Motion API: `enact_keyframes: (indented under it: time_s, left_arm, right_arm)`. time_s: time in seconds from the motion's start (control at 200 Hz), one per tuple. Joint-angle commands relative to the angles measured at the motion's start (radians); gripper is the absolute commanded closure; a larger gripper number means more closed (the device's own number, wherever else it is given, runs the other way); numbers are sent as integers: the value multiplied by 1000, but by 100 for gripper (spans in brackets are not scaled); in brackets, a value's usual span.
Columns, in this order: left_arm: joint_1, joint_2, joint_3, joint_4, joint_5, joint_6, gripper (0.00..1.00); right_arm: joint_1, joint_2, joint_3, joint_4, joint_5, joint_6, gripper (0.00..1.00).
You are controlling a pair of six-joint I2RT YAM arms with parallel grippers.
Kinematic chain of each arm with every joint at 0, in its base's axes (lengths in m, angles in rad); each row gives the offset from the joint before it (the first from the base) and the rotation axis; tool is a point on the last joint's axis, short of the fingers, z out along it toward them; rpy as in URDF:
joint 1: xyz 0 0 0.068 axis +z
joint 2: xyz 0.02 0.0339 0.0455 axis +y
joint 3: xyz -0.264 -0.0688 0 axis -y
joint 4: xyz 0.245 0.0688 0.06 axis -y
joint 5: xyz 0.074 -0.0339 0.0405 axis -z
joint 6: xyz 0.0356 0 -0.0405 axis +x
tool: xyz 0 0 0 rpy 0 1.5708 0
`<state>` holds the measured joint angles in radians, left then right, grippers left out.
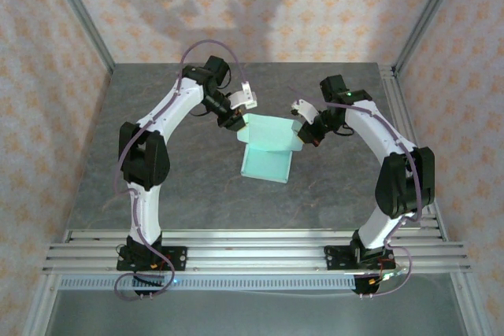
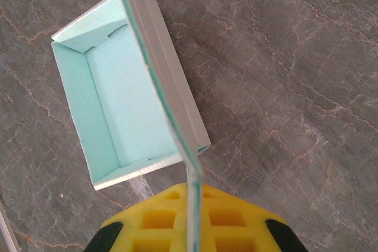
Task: Fold the paper box
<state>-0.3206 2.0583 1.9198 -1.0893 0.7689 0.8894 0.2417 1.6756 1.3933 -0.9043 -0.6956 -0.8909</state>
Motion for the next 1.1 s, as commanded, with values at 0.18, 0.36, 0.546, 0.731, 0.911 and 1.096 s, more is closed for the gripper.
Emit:
enact_keyframes:
  time_s: [0.18, 0.36, 0.546, 0.731, 0.911, 1.096]
  left_arm:
    - [6, 38, 30, -43, -23, 14, 76]
    - [6, 45, 36, -58, -26, 17, 88]
    - [7, 38, 30, -52, -21, 12, 100]
    - [5, -5, -12, 37, -16, -77, 100]
    - [-18, -70, -87, 233, -117, -316, 100]
    - [-82, -78, -107, 331, -327, -523, 100]
  right_arm:
    - [5, -2, 26, -28, 4, -5, 100]
    - [5, -1, 28, -27, 1, -4, 100]
    - [7, -4, 27, -20, 1, 6, 100]
    - [29, -42, -8, 80, 74, 102, 100]
    - [57, -103, -83, 288, 218, 311, 100]
    - [90, -111, -97, 413, 414, 544, 100]
